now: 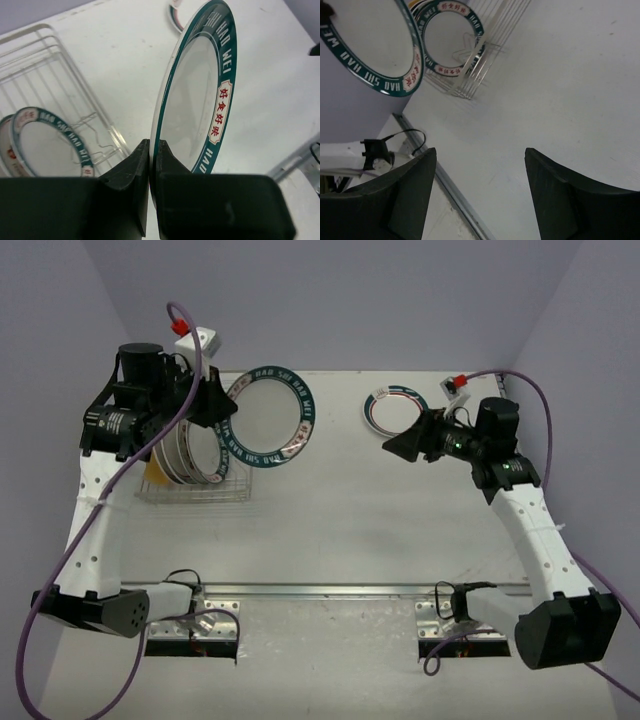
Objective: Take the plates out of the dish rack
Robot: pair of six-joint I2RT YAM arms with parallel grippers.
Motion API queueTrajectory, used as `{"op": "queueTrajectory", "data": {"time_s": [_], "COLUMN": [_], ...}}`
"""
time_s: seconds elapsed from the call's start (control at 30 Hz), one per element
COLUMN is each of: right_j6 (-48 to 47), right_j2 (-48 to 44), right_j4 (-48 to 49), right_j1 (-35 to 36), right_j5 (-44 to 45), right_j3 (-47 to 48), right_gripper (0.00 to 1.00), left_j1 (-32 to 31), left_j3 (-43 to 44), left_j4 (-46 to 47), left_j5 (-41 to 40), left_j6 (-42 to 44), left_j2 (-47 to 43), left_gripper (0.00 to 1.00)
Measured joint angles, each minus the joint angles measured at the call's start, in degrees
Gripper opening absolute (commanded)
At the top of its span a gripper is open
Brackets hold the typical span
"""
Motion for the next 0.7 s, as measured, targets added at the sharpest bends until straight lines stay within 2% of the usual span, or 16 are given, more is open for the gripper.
{"op": "queueTrajectory", "data": {"time_s": [0.2,0.43,0.57,0.67,0.7], "right_j6": [-0.25,-3.94,-6.79,-8.27,-8.75], "right_j2": [4.01,9.12,11.39,12.55,12.89], "right_j4": [0.55,-0.15,-1.04,-1.69,-1.91], "right_j1": [9.11,14.74,17.59,19.95,20.64], "right_j5": [-2.24,-1.26,0.55,1.71,2.1], "right_j3": [5.48,11.33,12.76,12.81,12.81], "right_gripper": [0.63,0.6,0.5,0.37,0.28], "left_j1": [-1.97,-6.0,-7.19,-7.38,-7.42], "left_j3": [-0.86,-2.07,-2.87,-3.48,-3.69], "left_j4": [-3.07,-5.71,-6.51,-6.7,-6.73], "left_j5": [9.83,13.85,15.24,15.62,15.72], "left_j6": [1.55,3.32,3.82,4.0,4.04], "left_j2": [2.88,3.69,4.02,4.63,4.85], "left_gripper": [0.0,0.0,0.0,0.0,0.0]}}
